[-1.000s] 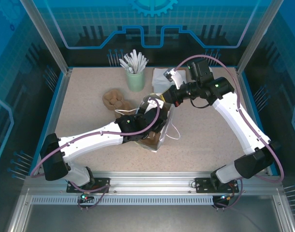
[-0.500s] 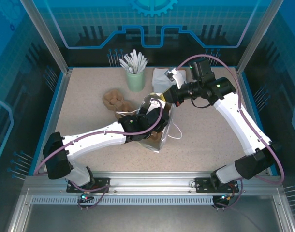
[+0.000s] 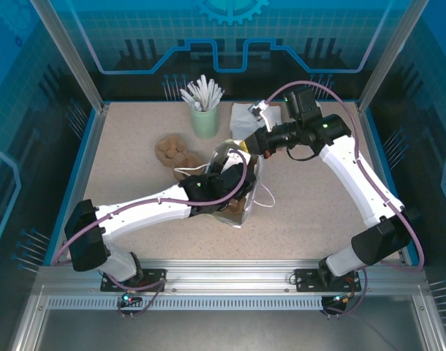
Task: Pack the takeout coffee
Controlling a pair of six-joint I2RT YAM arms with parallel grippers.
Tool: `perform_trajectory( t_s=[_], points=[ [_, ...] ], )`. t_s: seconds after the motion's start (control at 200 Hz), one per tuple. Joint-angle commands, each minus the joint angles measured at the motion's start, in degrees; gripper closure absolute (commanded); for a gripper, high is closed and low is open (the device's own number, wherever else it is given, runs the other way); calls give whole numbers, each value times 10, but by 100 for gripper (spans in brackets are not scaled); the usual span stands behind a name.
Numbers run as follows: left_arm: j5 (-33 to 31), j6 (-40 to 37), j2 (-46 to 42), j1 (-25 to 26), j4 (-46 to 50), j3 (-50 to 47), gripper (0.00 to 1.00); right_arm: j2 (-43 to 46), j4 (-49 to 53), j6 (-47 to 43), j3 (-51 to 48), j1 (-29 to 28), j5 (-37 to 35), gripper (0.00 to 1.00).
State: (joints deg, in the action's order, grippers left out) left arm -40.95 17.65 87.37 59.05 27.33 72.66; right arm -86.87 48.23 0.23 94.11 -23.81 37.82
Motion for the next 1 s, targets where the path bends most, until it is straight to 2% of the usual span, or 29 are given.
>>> perform_trajectory(
  t_s=[0.0, 0.48, 0.996],
  points=[
    [-19, -11, -29, 5, -62, -1, 32, -18, 16, 7, -19, 0, 18, 100],
    [-20, -4, -76, 5, -82, -44, 32, -36, 20, 2, -5, 18, 17, 100],
    [-12, 0, -24, -14, -110, -40, 31, -37, 15, 10, -7, 15, 35, 100]
  ],
)
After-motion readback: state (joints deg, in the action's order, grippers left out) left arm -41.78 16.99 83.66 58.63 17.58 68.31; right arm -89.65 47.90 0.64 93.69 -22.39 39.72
